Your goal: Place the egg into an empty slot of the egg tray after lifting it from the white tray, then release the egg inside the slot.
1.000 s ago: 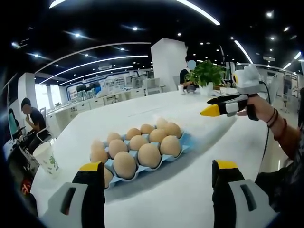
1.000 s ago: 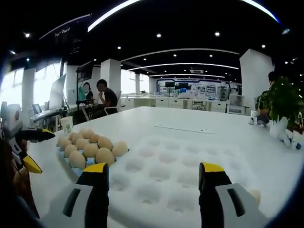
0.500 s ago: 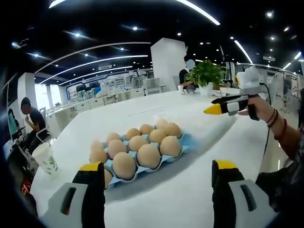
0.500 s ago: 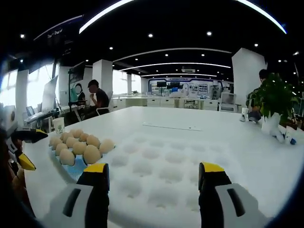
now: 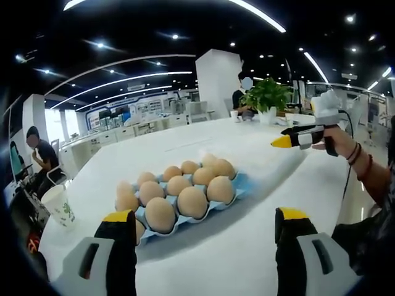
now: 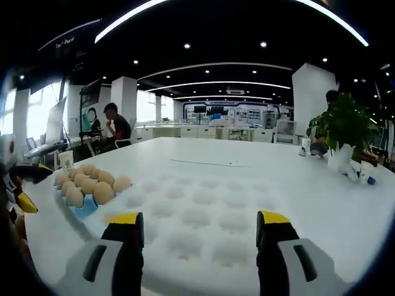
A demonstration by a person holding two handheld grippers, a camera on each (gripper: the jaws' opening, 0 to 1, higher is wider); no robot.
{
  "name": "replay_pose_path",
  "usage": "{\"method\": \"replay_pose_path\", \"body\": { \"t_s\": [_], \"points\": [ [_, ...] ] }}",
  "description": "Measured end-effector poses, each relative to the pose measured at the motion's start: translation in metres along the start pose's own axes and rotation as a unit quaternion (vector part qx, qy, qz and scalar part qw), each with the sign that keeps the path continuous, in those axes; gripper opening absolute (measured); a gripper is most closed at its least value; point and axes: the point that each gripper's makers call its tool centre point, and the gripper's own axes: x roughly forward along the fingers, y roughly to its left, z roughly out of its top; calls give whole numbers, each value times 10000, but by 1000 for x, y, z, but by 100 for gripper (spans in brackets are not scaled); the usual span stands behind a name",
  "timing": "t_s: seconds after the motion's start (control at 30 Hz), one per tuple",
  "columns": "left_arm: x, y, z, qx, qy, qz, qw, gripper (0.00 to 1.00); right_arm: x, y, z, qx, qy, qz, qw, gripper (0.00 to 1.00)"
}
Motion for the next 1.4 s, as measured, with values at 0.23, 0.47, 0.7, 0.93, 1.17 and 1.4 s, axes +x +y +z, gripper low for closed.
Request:
{"method": "replay_pose_path", "body": {
  "t_s": [0.23,0.47,0.7,0.93,1.17,1.4],
  "points": [
    [-1,-5,0,26,-16,-36,10000,95,-6,-11,-6,-41,45,-102,9999,77],
    [-2,-6,-1,59,-5,-54,10000,94,-12,-20,-9,-53,41,-224,9997,76],
    [-3,-8,-1,83,-21,-74,9999,94,-17,-30,-9,11,-34,-393,9992,72],
    [-5,-11,0,95,-21,-90,9999,94,-19,-35,-10,17,-37,-478,9988,69],
    [-6,-10,-1,88,-6,-55,9999,94,-25,-46,-8,112,-126,-641,9978,69],
    [-5,-13,-2,136,20,-92,9999,93,-26,-63,-16,202,-30,-829,9964,69]
  ]
}}
